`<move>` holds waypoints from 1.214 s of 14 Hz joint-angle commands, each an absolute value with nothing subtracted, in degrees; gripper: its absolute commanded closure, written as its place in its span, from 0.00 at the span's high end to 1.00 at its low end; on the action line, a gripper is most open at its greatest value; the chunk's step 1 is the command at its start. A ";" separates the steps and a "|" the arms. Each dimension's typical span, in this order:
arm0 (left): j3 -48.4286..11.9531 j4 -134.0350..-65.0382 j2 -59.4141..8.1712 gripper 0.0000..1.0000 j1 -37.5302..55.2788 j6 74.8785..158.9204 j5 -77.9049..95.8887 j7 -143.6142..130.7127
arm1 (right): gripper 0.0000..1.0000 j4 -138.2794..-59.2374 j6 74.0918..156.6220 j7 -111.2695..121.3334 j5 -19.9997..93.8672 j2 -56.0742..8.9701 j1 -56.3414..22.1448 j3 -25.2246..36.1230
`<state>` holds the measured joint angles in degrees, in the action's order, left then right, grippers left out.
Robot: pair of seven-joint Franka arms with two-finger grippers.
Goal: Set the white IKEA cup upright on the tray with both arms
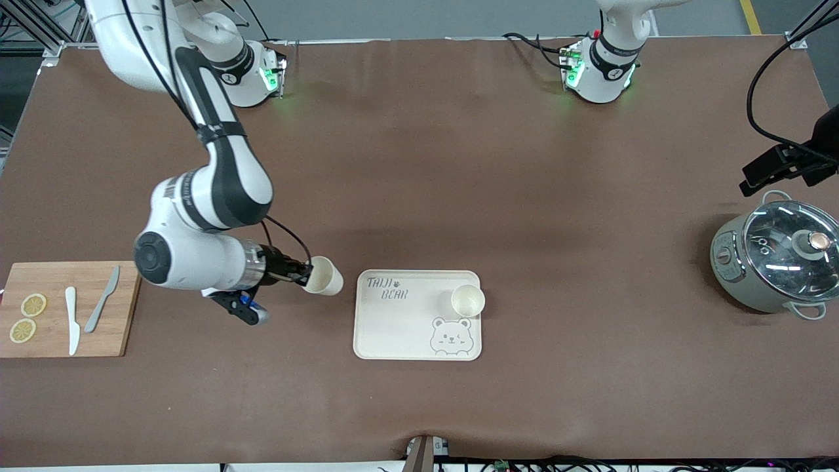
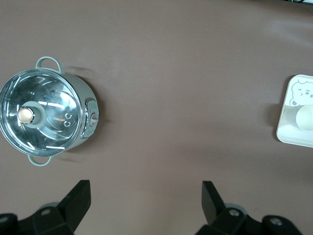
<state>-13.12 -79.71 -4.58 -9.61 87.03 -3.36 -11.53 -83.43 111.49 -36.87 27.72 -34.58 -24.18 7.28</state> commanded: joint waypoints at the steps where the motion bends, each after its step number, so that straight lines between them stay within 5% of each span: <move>1: -13.36 -81.65 -2.46 1.00 -9.84 86.92 -4.13 -10.55 | 0.00 -81.39 115.91 -43.74 28.83 -37.61 -28.54 7.65; 6: -13.27 -81.74 -1.14 1.00 -9.93 86.92 -3.78 -10.55 | 0.00 -81.82 124.44 -48.77 28.48 -41.57 -32.95 7.73; 17: -13.18 -81.83 -0.97 1.00 -9.23 86.75 -3.69 -7.66 | 0.01 -82.18 127.00 -52.03 27.25 -43.59 -33.31 8.00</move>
